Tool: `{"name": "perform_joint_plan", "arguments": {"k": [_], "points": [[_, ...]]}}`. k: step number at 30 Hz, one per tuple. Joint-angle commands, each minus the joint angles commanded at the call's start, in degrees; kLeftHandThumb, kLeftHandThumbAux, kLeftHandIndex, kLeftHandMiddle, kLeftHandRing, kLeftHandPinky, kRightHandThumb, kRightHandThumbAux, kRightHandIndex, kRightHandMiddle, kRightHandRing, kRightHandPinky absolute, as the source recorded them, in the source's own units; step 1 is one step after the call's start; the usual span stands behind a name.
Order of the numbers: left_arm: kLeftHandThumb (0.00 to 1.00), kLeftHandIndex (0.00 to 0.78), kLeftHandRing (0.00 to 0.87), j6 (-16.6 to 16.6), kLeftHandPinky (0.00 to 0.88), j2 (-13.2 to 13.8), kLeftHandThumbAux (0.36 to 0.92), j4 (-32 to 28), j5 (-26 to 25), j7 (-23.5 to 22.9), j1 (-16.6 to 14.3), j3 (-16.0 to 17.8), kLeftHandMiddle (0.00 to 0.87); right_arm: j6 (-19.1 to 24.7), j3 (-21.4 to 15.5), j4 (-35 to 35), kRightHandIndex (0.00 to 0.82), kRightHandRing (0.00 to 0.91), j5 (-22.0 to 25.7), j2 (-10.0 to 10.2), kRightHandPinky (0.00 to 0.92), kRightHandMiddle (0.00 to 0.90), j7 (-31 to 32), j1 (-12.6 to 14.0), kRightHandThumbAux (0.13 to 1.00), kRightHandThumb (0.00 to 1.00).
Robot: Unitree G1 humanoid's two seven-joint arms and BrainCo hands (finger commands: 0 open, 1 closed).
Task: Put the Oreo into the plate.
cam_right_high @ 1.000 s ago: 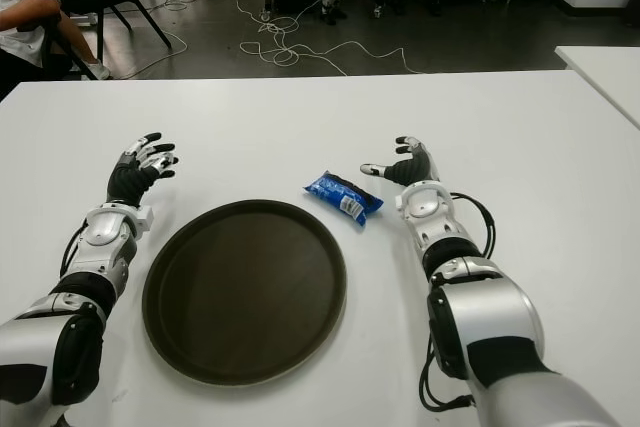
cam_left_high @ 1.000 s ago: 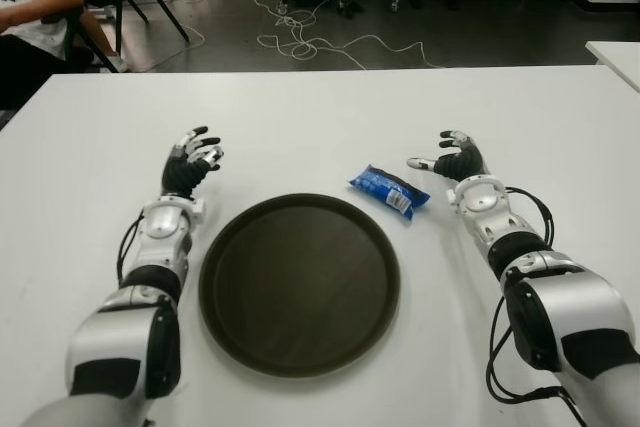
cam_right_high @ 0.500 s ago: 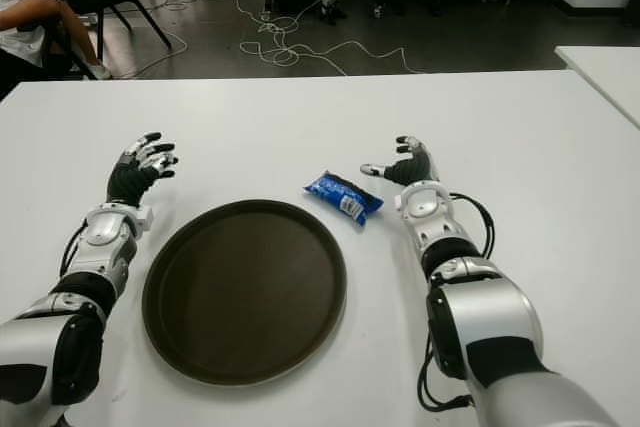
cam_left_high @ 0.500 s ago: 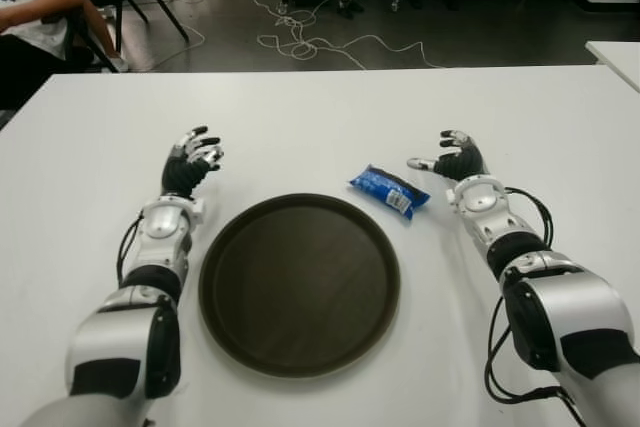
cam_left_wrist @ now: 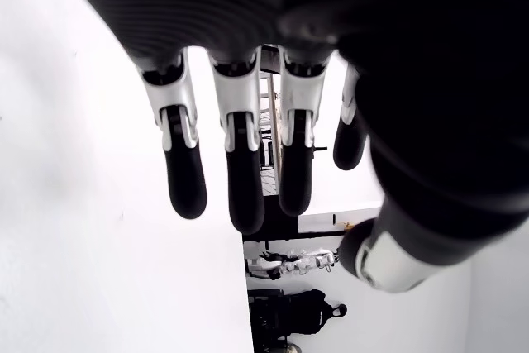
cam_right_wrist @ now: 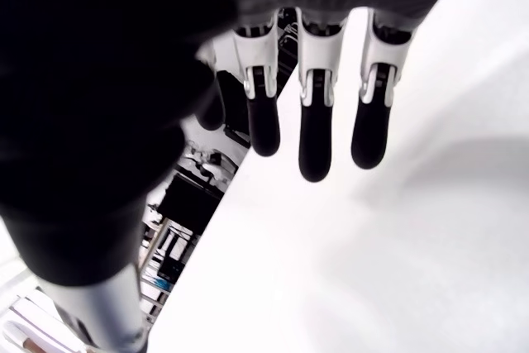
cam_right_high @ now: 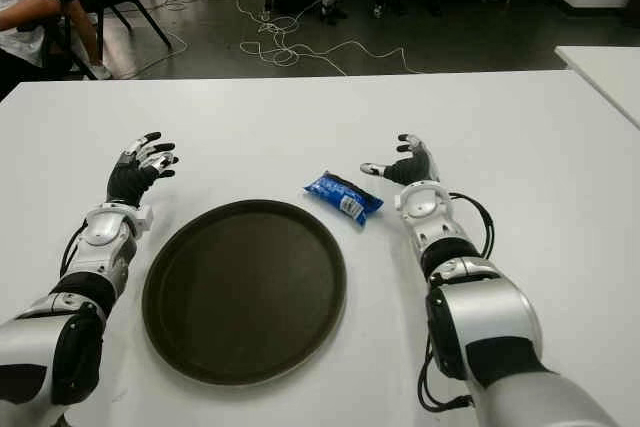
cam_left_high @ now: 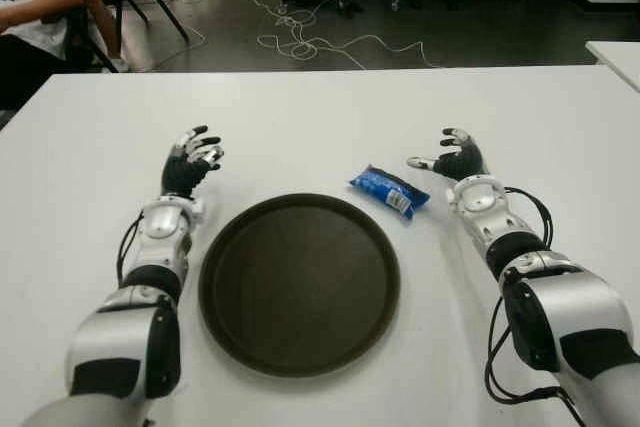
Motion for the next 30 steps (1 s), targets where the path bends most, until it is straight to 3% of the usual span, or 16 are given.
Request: {"name": "perform_joint_plan", "arguments": {"k": [12,19,24,30], "points": [[0.467,0.179,0.309,0.5,0.339,0.1,0.712,0.3,0.6,0.8,-0.2,-0.5,0.277,-5.6,2.4,-1.8,0.167,0.276,-1.2,-0.3,0.295,0.241,-2.2,0.3,0.780,0.000],[0.457,0.180,0.304,0.3,0.339,0.3,0.712,0.2,0.7,0.5,-0.1,-0.5,0.277,-13.4,3.7,-3.1,0.169,0.261,-2.5,-1.0,0.279,0.233,-3.5,1.1,0.805,0.000],[0.447,0.181,0.304,0.4,0.338,0.4,0.717,0.1,1.1,0.9,-0.2,-0.9,0.277,-19.0,6.3,-6.1,0.184,0.258,-5.6,-2.2,0.281,0.234,-8.5,1.5,0.805,0.000],[0.430,0.175,0.298,0.9,0.328,0.6,0.727,0.1,1.5,1.4,-0.4,-1.1,0.269,-21.4,8.0,-7.4,0.200,0.255,-7.8,-2.6,0.285,0.232,-12.8,1.9,0.817,0.000]]}}
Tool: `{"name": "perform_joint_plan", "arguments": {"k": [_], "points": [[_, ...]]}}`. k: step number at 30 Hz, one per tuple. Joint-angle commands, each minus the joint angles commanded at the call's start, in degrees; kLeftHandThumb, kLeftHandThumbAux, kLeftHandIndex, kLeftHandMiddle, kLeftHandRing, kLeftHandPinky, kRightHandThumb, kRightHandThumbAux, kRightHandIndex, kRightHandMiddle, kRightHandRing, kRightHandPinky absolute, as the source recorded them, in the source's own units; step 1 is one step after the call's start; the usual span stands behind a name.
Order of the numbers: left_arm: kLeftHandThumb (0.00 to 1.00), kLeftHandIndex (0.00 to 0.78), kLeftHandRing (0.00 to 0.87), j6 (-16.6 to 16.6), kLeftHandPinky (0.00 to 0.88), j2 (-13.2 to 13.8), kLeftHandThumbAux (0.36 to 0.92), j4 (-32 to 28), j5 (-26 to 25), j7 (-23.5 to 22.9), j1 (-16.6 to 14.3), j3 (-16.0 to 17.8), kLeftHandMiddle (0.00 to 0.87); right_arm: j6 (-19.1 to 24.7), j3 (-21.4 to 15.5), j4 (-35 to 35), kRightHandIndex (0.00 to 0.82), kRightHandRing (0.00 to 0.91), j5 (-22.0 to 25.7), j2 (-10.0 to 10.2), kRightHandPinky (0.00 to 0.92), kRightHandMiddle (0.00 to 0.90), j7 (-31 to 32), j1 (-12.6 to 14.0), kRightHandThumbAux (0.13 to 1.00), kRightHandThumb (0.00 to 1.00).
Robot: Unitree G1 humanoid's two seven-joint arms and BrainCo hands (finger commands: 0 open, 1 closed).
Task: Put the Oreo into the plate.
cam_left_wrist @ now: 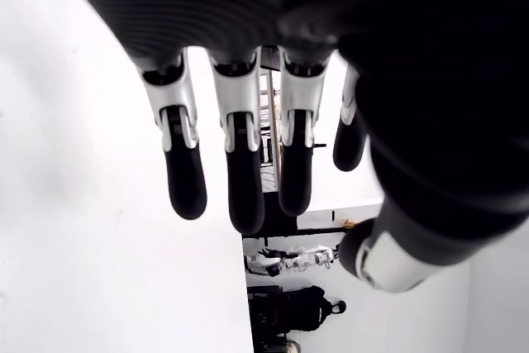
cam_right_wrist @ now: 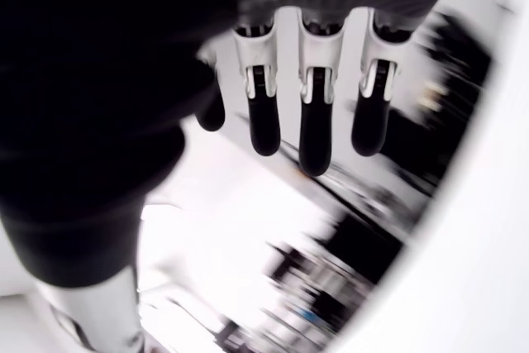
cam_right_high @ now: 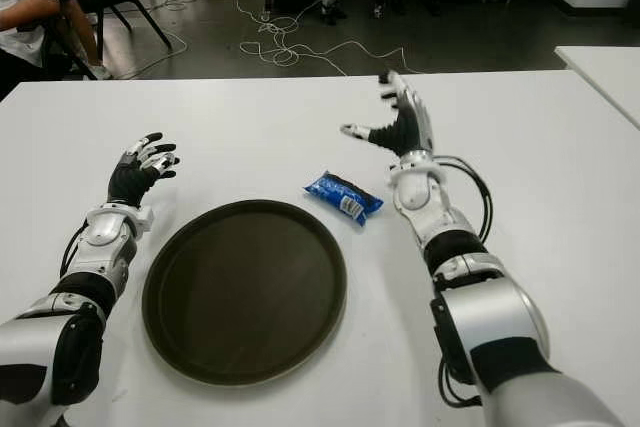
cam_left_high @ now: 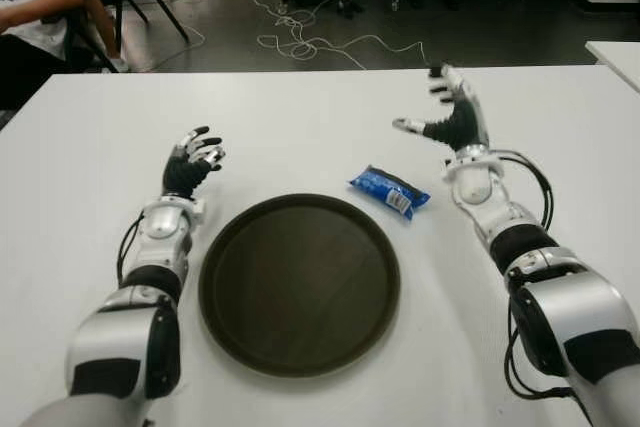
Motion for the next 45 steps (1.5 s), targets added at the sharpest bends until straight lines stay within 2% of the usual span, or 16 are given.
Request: {"name": "perform_joint_plan", "arguments": {"k": [6,15,17,21,24,26,37,40,45], "points": [[0.428,0.176,0.295,-0.1,0.322,-0.1,0.720,0.1,-0.7,-0.7,0.0,0.6,0.269,-2.5,1.4,-1.1,0.198,0.252,-1.8,-0.1,0.304,0.219,-3.5,0.7,0.834,0.000],[0.433,0.185,0.291,0.2,0.317,-0.1,0.730,0.1,-1.0,-1.0,-0.1,0.9,0.270,-2.6,3.9,-3.1,0.170,0.243,-4.6,0.1,0.288,0.209,-7.1,1.7,0.828,0.000],[0.433,0.183,0.291,0.3,0.317,-0.1,0.731,0.2,-0.9,-0.8,-0.1,0.9,0.270,-2.1,4.7,-3.7,0.167,0.248,-5.5,0.5,0.293,0.212,-8.1,2.2,0.828,0.000],[0.432,0.182,0.293,-0.2,0.324,0.0,0.732,0.2,-0.6,-0.8,0.0,0.7,0.271,1.6,9.4,-6.5,0.147,0.259,-10.5,1.1,0.300,0.212,-8.1,3.9,0.799,0.000],[0.431,0.180,0.298,-0.5,0.325,-0.1,0.729,0.2,-0.8,-1.0,0.1,0.8,0.273,5.9,12.5,-9.7,0.130,0.252,-13.1,0.2,0.280,0.206,-3.0,4.8,0.767,0.000],[0.433,0.179,0.301,-0.5,0.325,-0.1,0.725,0.2,-0.8,-1.0,0.1,0.8,0.275,7.7,13.2,-11.4,0.123,0.245,-13.6,-0.2,0.264,0.204,-1.1,5.4,0.749,0.000],[0.431,0.174,0.291,-0.6,0.317,-0.1,0.718,0.0,-0.5,-0.7,0.2,0.5,0.265,23.1,19.7,-24.6,0.138,0.189,-19.6,-2.9,0.196,0.178,18.9,8.1,0.714,0.000],[0.434,0.173,0.291,-0.5,0.320,0.0,0.718,0.0,-0.3,-0.4,0.2,0.3,0.263,25.8,20.5,-27.2,0.136,0.185,-20.3,-3.1,0.197,0.171,22.0,8.8,0.705,0.000],[0.432,0.173,0.295,-0.3,0.322,0.0,0.716,-0.1,0.3,0.2,0.1,-0.2,0.267,28.5,21.8,-27.7,0.137,0.182,-21.2,-2.9,0.194,0.170,24.7,8.7,0.708,0.000]]}}
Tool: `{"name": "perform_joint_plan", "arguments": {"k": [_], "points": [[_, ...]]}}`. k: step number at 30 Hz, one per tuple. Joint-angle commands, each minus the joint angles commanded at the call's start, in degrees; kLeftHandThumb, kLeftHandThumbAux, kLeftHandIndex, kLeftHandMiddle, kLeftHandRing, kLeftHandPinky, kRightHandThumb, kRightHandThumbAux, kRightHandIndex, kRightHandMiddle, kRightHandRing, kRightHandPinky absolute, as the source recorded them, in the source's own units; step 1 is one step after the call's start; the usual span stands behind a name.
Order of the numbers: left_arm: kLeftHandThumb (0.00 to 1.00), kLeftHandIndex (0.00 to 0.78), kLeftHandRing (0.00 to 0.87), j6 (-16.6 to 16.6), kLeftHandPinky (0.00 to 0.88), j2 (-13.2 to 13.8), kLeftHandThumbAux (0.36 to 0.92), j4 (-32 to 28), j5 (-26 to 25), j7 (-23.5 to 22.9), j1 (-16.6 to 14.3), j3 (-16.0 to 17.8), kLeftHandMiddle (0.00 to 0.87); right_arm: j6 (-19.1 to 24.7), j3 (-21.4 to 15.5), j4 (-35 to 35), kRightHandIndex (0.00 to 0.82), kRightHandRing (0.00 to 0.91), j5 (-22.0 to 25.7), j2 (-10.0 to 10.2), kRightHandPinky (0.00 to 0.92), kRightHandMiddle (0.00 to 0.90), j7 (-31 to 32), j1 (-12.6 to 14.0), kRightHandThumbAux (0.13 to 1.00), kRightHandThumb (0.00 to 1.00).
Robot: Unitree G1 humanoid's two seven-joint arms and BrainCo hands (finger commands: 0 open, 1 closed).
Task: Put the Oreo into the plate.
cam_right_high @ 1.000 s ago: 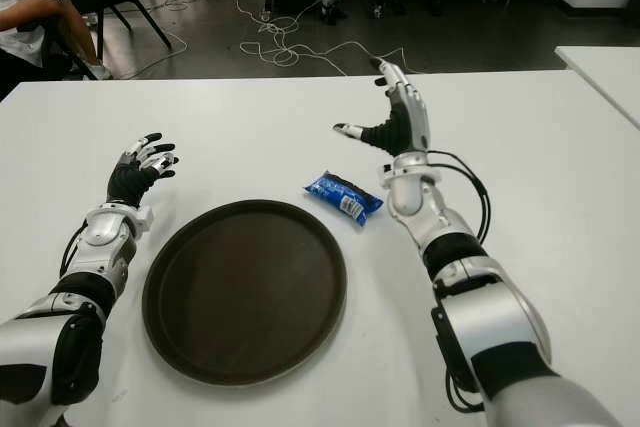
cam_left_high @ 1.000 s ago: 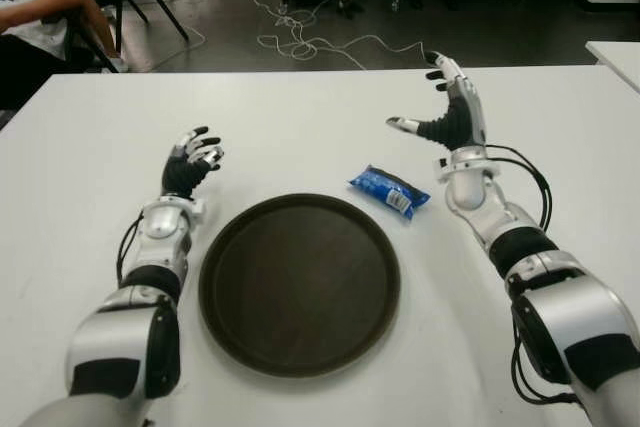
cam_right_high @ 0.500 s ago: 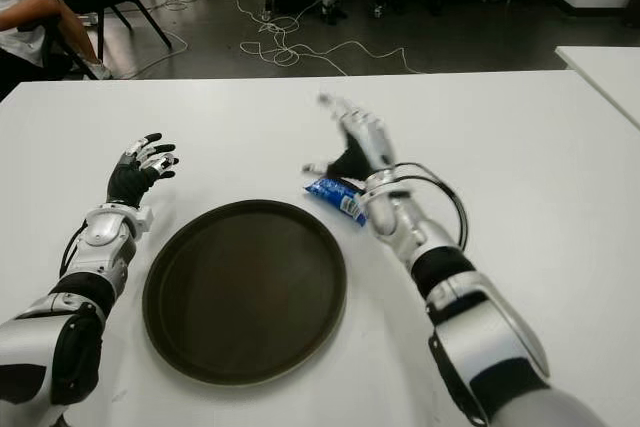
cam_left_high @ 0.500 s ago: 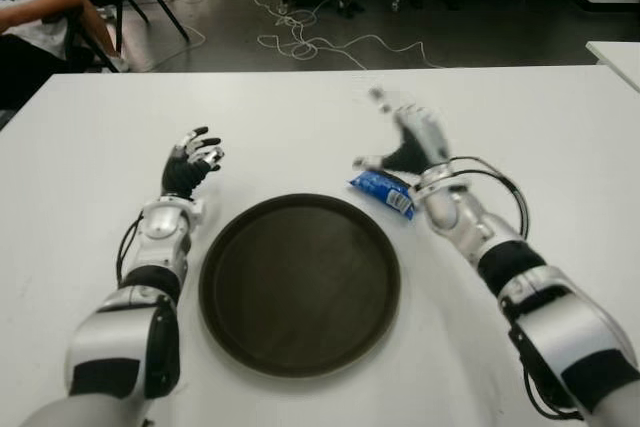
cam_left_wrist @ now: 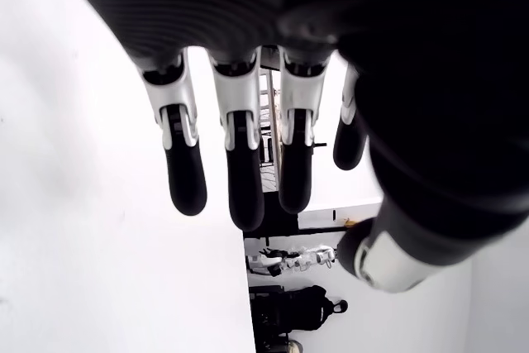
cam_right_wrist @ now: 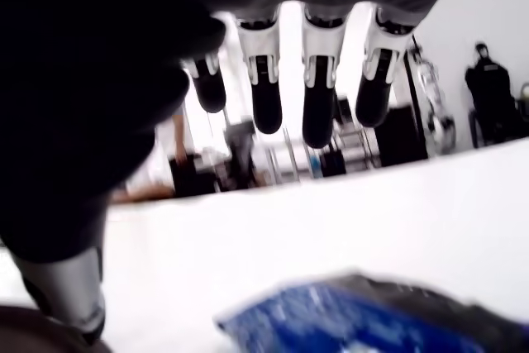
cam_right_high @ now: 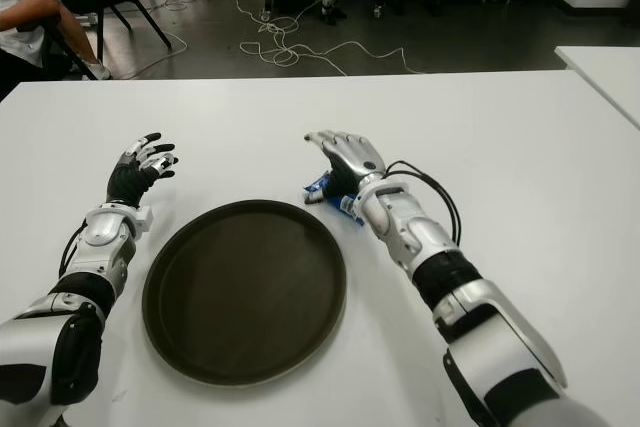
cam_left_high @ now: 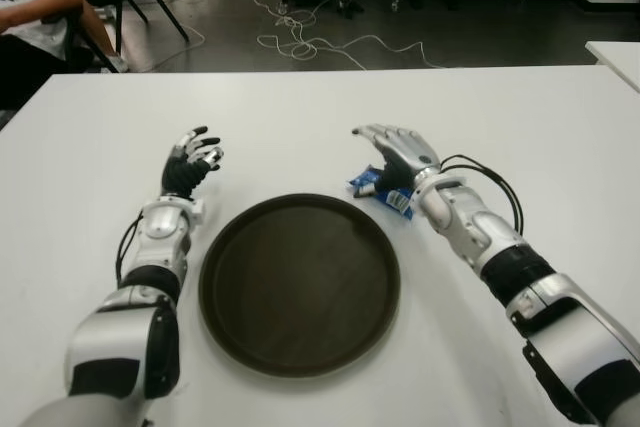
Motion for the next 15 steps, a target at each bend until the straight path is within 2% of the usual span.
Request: {"name": "perform_joint_plan", "arguments": {"k": [15], "points": [[0.448,0.172,0.300,-0.6,0.329,-0.1,0.713,0.0,-0.2,-0.1,0.1,0.0,0.273,3.8,2.1,1.5,0.158,0.203,-1.1,0.5,0.223,0.188,0.6,-0.8,0.720,0.000]]}}
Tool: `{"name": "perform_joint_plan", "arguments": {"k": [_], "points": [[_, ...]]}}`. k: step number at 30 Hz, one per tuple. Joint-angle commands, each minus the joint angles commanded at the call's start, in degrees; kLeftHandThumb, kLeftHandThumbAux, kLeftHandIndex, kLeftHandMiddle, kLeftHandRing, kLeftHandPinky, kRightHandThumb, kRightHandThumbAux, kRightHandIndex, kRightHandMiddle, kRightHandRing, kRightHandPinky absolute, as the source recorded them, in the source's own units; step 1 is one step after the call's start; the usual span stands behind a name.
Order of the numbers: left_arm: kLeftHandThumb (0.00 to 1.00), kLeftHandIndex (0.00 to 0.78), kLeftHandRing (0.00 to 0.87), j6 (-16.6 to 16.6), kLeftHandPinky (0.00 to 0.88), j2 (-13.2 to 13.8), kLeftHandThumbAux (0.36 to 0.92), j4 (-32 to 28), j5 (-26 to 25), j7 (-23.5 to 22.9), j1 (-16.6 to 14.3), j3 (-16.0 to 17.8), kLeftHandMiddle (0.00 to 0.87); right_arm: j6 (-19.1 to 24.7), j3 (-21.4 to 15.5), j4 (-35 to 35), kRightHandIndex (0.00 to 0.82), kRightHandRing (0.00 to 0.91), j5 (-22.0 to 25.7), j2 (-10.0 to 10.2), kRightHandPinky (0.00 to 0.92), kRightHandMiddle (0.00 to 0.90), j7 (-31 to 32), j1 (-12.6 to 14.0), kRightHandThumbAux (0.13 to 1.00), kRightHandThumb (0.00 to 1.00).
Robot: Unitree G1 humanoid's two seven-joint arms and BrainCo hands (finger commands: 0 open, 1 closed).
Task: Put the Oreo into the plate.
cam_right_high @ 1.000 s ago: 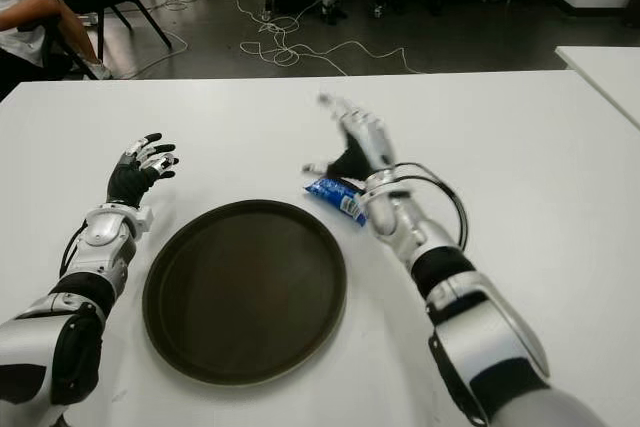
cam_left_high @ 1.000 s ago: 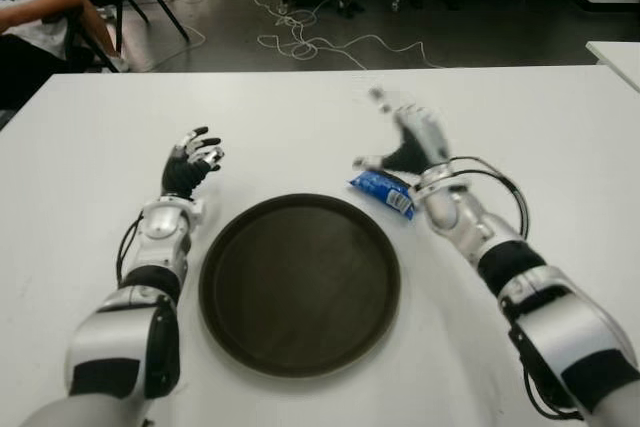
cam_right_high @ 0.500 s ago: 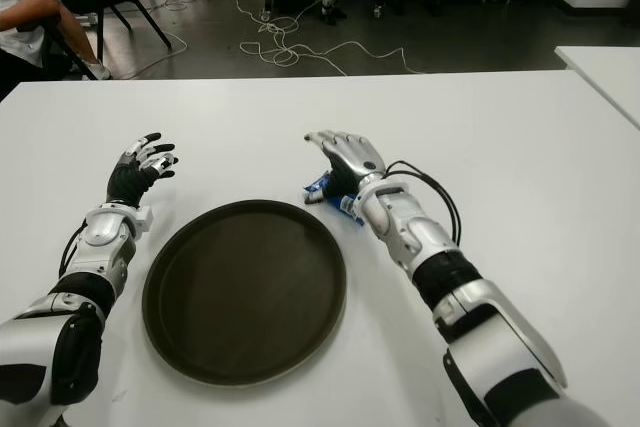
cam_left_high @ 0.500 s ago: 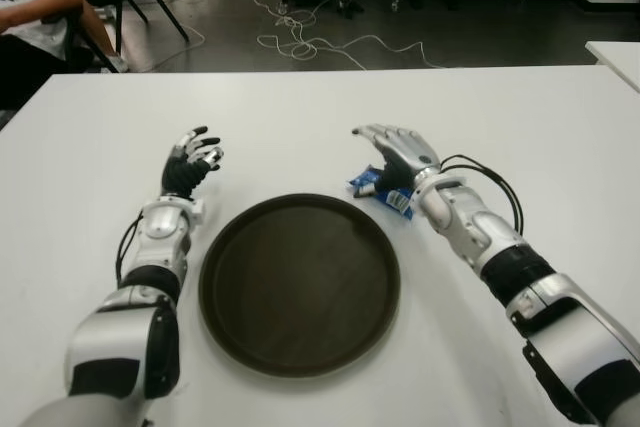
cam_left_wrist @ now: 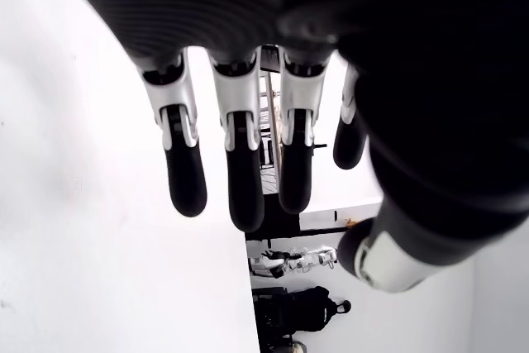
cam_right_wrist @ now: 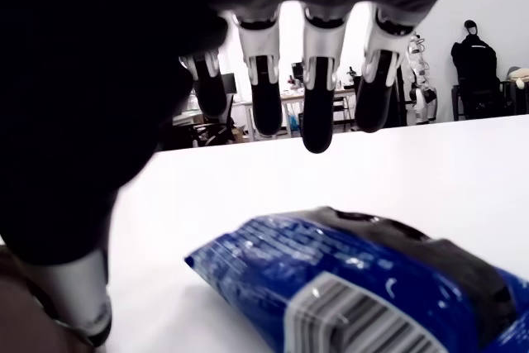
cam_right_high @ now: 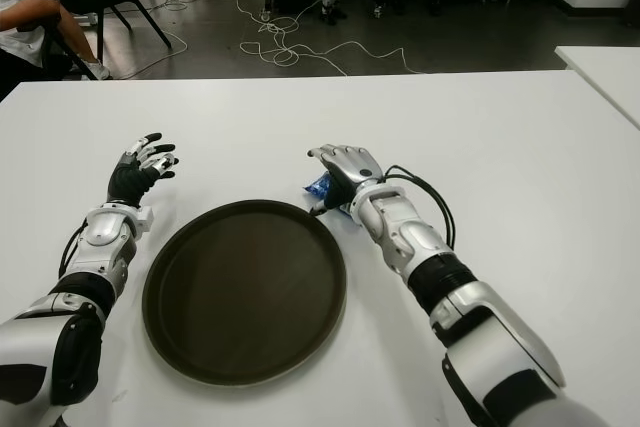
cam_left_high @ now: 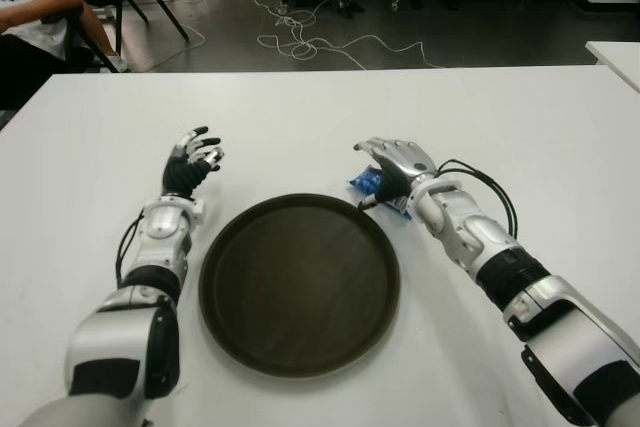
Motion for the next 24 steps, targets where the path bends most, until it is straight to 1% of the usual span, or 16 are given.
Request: {"name": "perform_joint_plan", "arguments": {"k": [6,14,22,24], "points": [[0.418,0.176,0.305,0.5,0.325,0.2,0.705,0.1,0.5,0.7,-0.1,-0.4,0.280,0.9,0.1,0.9,0.157,0.213,0.1,0.4,0.240,0.193,-1.9,-0.2,0.724,0.000],[0.432,0.176,0.300,0.2,0.327,0.2,0.723,0.1,0.1,0.6,0.0,-0.2,0.276,1.7,-0.1,2.3,0.177,0.220,0.6,1.2,0.241,0.205,-2.9,-0.8,0.740,0.000],[0.429,0.173,0.293,0.1,0.316,0.4,0.704,0.1,0.4,0.2,0.0,-0.4,0.270,3.2,-0.6,2.3,0.170,0.227,0.9,1.5,0.244,0.203,-3.2,-1.1,0.755,0.000],[0.430,0.174,0.295,0.0,0.319,0.4,0.701,0.1,0.5,0.2,0.0,-0.5,0.270,3.3,-0.6,2.4,0.172,0.234,0.9,1.5,0.259,0.208,-3.4,-1.2,0.757,0.000]]}}
